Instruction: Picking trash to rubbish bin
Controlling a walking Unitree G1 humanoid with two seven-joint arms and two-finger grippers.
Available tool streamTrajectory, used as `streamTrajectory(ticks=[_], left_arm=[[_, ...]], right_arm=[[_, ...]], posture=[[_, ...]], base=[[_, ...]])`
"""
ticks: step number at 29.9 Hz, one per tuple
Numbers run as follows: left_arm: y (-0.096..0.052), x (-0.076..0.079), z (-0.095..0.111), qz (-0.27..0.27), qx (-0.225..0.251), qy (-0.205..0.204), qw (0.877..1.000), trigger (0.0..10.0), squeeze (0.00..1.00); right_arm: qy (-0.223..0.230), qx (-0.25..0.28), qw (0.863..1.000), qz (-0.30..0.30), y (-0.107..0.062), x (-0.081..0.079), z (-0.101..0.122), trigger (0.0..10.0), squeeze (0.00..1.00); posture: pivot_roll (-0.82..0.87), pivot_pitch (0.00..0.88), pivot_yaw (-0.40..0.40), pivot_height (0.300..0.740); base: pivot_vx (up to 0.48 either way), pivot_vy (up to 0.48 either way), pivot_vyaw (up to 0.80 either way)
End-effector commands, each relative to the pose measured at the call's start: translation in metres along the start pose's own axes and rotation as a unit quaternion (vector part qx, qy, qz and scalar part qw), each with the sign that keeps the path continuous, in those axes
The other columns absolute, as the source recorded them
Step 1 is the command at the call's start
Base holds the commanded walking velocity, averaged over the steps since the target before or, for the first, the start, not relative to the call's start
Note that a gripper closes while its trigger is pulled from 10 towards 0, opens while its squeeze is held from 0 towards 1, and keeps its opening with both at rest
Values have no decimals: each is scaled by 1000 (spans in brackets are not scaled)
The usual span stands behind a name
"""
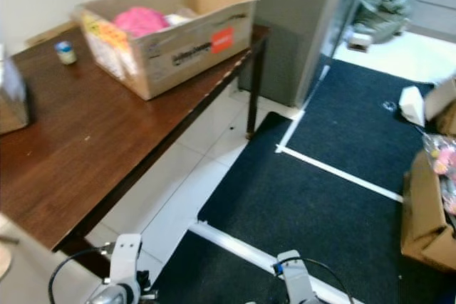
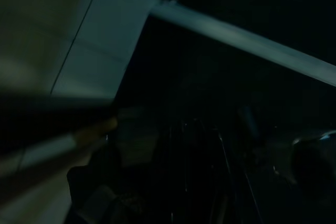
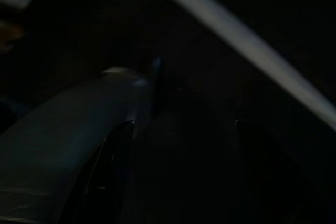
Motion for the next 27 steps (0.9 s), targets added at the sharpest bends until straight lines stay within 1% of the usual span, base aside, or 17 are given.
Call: streamTrajectory(ticks=[1,4,7,9,15,27], left_arm=[[-2,-7,-2,7,0,13,1000,10000,0],[0,-2,6,-8,8,-2,1000,10000,0],[0,0,9,-15,12,-5,1000,10000,0],[2,4,15,-24,21,-1,999,10000,0],[2,6,19,-30,24,7,999,10000,0],[3,10,23,-43,30,18,998,10000,0]], right_arm=[[15,-7,1000,-6,-1,1,-5,10000,0],[22,-6,1000,-16,0,3,-3,10000,0],[26,-7,999,-22,0,4,-3,10000,0],[48,-7,998,-36,0,6,-4,10000,0],[67,-8,997,-44,0,7,-5,10000,0],[75,-12,996,-51,-1,10,-9,10000,0]], posture=[[-76,67,-4,740],[-65,66,-6,740],[-65,67,-5,740],[-65,64,5,740],[-75,63,16,740],[-76,66,34,740]], base=[[0,0,-800],[0,0,-800],[0,0,-800],[0,0,-800],[0,0,-800],[0,0,-800]])
Point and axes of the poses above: a point about 5 cm out from each wrist's last joint towards the gripper, its own y axis pointing out of the wrist towards the gripper, its own z axis along the axis of the wrist's last joint, x = y × z, the point moved 5 cm from there along y, pointing out of the wrist towards the gripper, and after that the axes turned 8 degrees about -y, right-handed, at the moved point
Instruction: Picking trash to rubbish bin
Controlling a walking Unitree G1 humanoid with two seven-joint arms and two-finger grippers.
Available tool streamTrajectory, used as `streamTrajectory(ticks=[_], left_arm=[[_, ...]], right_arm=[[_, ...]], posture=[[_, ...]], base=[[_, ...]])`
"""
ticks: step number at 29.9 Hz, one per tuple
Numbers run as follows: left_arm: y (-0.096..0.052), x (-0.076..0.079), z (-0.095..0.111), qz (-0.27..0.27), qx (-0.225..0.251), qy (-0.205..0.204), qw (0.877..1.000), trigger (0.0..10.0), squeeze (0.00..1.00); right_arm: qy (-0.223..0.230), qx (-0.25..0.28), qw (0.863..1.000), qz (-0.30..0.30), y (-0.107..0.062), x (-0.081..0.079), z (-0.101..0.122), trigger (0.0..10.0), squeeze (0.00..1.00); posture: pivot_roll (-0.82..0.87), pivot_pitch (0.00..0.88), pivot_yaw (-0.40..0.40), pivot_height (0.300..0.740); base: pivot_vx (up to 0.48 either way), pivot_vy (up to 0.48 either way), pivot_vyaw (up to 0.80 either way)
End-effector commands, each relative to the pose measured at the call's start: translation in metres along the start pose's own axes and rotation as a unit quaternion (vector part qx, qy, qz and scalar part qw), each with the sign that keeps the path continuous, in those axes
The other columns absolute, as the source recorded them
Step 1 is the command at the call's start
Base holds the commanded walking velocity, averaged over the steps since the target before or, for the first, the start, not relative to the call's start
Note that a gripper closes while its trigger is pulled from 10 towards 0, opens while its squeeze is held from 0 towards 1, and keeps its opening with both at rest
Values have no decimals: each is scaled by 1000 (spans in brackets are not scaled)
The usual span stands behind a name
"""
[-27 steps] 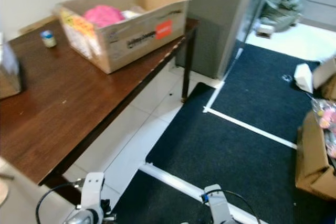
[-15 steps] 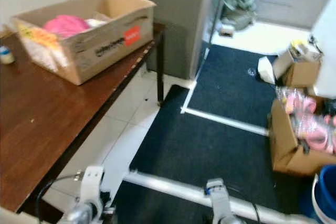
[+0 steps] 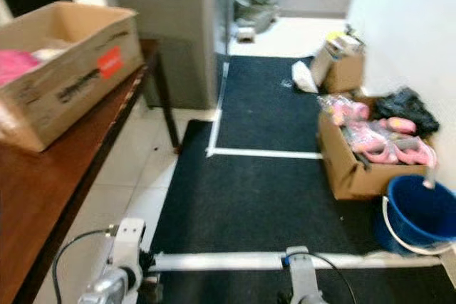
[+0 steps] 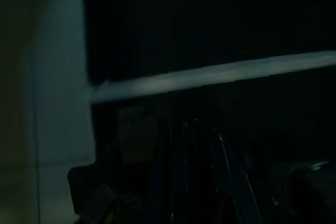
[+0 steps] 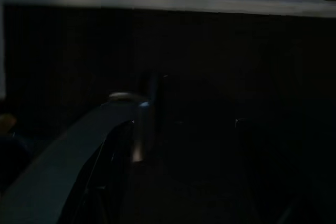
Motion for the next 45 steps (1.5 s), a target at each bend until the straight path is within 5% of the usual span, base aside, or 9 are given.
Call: streamTrajectory(ticks=[1,38,45], left_arm=[[-2,-1,-6,-4,-11,14,1000,10000,0],[-3,1,-16,3,-16,7,1000,10000,0],[-1,-5,-2,34,22,-46,998,10000,0]], right_arm=[[10,-7,1000,-6,-1,1,-6,10000,0],[-4,-24,1000,-11,-4,6,-22,10000,0],[-18,-20,1000,11,-3,0,-19,10000,0]], posture=[[-87,66,37,740],[-93,75,23,740],[-90,67,15,740]], base=[[0,0,-800],[0,0,-800],[0,0,-180]])
Point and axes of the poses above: a point about 5 cm out from each wrist's last joint towards the gripper, its own y axis pointing out of the wrist towards the gripper, its own z axis along the axis of the wrist's last joint, x = y × z, the point moved 5 cm from there along y, pointing out of the wrist towards the gripper, and after that the axes turned 8 degrees about -y, right-handed, at the moved point
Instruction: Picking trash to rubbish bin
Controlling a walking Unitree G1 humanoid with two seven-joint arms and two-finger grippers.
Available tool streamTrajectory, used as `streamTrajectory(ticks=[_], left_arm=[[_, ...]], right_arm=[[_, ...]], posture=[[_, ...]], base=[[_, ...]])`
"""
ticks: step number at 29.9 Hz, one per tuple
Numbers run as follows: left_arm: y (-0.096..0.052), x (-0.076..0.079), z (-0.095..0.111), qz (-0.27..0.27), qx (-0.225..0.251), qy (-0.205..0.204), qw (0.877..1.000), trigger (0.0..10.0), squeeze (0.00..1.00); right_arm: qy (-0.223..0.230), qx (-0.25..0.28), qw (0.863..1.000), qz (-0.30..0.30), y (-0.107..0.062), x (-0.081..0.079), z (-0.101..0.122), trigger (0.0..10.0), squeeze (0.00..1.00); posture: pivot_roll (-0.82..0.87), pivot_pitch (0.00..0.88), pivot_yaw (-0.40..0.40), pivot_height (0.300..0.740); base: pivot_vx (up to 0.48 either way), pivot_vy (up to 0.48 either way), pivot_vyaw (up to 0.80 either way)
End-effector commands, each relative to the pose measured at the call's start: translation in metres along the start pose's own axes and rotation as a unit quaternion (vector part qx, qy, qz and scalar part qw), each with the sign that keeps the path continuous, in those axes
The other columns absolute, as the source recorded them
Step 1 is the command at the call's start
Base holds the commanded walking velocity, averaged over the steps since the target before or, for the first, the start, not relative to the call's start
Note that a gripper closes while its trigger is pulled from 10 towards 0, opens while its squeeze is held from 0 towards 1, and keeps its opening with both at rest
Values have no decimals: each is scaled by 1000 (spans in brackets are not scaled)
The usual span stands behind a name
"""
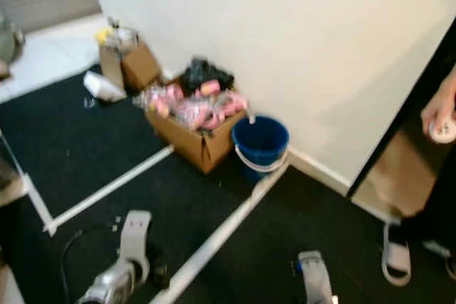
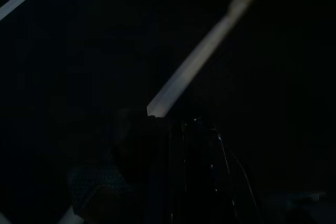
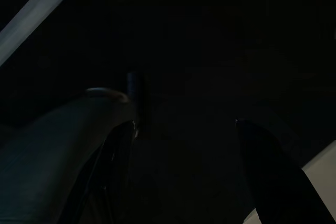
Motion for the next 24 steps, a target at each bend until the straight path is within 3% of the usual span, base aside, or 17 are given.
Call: streamTrajectory(ticks=[1,4,24], left_arm=[[-3,-4,-10,9,-11,-13,1000,10000,0],[-1,2,-5,-6,-4,6,1000,10000,0],[-1,5,5,-15,22,4,1000,10000,0]], right_arm=[[-4,-4,1000,15,1,-10,-3,10000,0],[-11,2,1000,14,1,-12,1,10000,0],[-28,15,999,13,2,-9,11,10000,0]], posture=[[-90,66,14,740],[-90,63,13,740],[-96,56,13,740]], base=[[247,0,0],[266,0,0],[352,0,0]])
Point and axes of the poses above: a point about 5 cm out from each wrist's last joint towards the gripper, its own y axis pointing out of the wrist towards the gripper, its own z axis along the axis of the wrist's last joint, x = y × z, the point moved 5 cm from there along y, pointing out of the wrist towards the gripper, and after that the axes turned 8 degrees about -y, right-handed, at the moved point
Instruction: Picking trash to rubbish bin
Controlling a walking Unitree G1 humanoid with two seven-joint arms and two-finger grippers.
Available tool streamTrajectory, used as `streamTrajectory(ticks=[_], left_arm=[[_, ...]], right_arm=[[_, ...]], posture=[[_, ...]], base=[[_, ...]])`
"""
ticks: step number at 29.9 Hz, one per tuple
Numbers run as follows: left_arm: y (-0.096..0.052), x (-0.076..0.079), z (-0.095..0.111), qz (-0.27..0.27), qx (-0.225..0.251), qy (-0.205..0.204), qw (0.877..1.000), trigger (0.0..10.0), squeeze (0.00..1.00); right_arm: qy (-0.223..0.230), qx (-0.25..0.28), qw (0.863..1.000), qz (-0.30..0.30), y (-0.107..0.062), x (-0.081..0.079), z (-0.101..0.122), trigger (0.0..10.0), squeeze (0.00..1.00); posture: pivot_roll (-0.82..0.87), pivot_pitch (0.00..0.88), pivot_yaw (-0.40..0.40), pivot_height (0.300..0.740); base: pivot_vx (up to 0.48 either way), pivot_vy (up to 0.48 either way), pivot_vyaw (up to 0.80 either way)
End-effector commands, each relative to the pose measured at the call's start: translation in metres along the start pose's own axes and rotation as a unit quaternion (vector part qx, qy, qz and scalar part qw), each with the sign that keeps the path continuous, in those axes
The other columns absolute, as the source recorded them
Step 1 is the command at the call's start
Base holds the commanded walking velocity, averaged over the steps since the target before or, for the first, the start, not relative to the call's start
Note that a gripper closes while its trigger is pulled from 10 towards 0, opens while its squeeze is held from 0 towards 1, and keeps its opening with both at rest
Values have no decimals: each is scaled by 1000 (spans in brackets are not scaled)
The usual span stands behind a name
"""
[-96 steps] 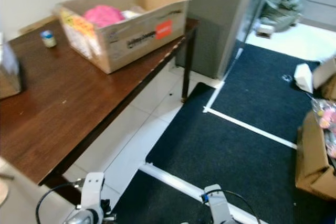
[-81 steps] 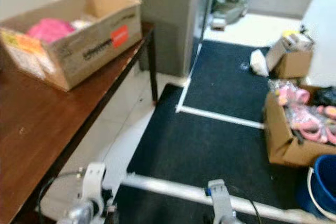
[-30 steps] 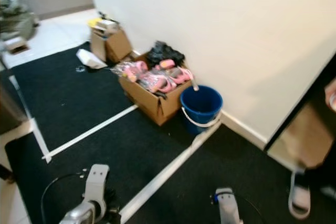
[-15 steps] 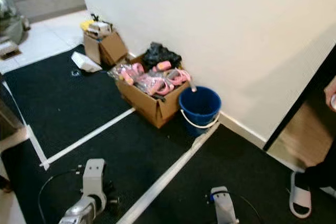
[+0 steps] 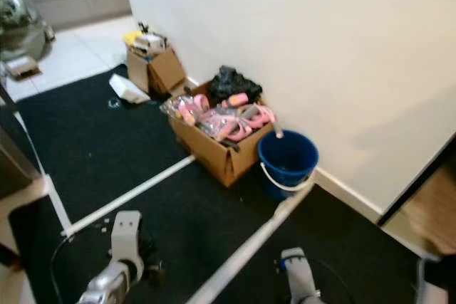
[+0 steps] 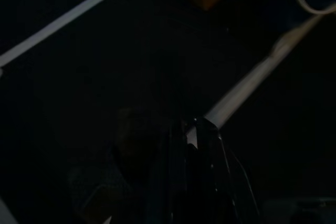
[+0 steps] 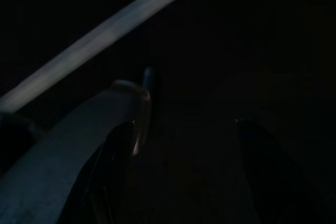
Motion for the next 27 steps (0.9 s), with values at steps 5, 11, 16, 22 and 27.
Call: streamTrajectory(ticks=[5,11,16,22,27], left_arm=[[1,4,3,-9,4,5,1000,10000,0],[0,2,1,-9,2,6,1000,10000,0],[0,3,0,-9,0,4,1000,10000,0],[-1,4,-2,-8,-3,1,1000,10000,0],[-1,4,-3,-10,-7,4,1000,10000,0]], right_arm=[[-1,3,1000,0,0,-1,2,10000,0],[-4,9,1000,1,0,-1,5,10000,0],[0,20,1000,0,0,1,8,10000,0],[3,39,999,-9,0,4,14,10000,0],[-14,39,999,-10,0,3,16,10000,0]], posture=[[-97,60,13,740],[-97,64,14,740],[-101,72,7,740],[-104,74,11,740],[-109,75,23,740]], base=[[370,0,0],[366,0,0],[359,0,0],[346,0,0],[340,0,0]])
Point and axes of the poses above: a point about 5 cm out from each wrist's last joint towards the gripper, its own y axis pointing out of the wrist towards the gripper, its own z axis along the axis of the wrist's last joint, x = y × z, the point moved 5 cm from there along y, pointing out of the wrist towards the gripper, and after that the axes turned 8 degrees about -y, right-handed, at the moved point
